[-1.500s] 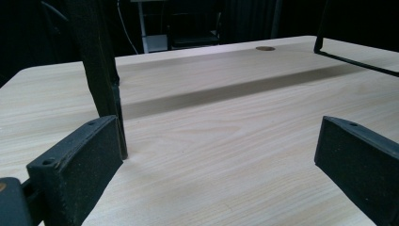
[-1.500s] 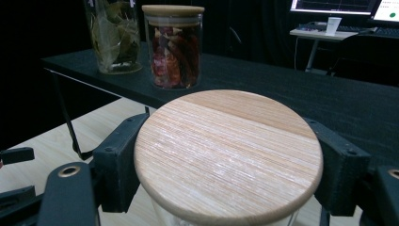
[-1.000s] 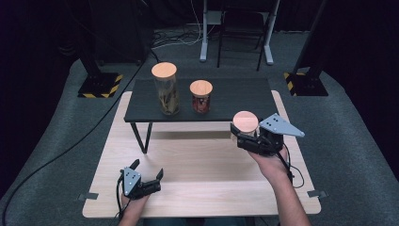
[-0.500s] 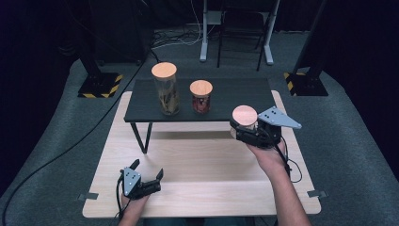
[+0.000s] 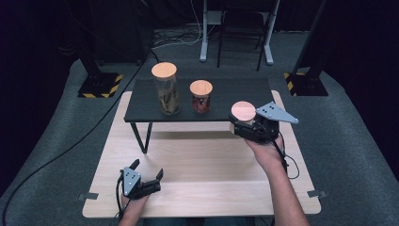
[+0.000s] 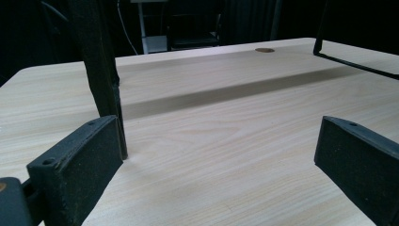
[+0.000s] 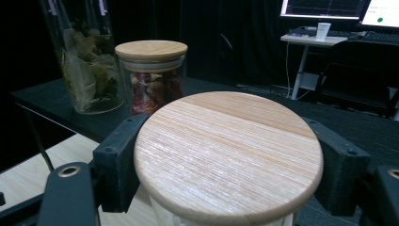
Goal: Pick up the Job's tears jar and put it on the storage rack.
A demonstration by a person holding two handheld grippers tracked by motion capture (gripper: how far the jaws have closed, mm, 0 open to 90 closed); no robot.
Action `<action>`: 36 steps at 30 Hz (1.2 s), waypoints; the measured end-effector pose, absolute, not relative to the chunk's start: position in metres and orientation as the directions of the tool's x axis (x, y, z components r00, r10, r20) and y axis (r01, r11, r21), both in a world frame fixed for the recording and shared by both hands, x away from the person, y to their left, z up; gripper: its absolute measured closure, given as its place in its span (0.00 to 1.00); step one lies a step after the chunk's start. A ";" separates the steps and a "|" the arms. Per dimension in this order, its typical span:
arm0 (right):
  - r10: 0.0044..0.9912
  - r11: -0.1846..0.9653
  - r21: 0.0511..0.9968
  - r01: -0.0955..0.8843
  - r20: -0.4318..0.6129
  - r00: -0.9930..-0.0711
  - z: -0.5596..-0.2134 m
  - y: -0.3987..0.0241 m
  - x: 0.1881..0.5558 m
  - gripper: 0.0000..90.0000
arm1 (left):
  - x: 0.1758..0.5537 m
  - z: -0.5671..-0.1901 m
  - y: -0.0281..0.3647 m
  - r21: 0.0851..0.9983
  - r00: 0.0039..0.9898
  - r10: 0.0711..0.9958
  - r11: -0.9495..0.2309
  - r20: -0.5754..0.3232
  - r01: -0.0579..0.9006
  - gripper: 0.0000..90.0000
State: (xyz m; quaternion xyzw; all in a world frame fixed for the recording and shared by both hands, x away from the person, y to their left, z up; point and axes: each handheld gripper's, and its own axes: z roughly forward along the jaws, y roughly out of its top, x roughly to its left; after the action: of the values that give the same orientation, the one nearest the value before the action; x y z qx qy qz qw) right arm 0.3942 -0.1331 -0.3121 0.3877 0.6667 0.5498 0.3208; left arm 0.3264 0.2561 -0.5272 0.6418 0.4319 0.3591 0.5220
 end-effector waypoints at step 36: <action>0.904 0.068 0.980 0.186 0.018 -0.427 -0.300 -0.132 0.435 0.25 | 0.327 -0.527 0.256 0.980 0.381 0.925 -0.086 0.011 0.180 0.01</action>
State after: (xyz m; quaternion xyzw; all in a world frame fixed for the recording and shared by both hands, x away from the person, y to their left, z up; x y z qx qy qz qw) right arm 0.4347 -0.1319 -0.3001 0.4190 0.6503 0.5388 0.3334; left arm 0.3271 0.2562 -0.5271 0.6453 0.4277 0.3558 0.5235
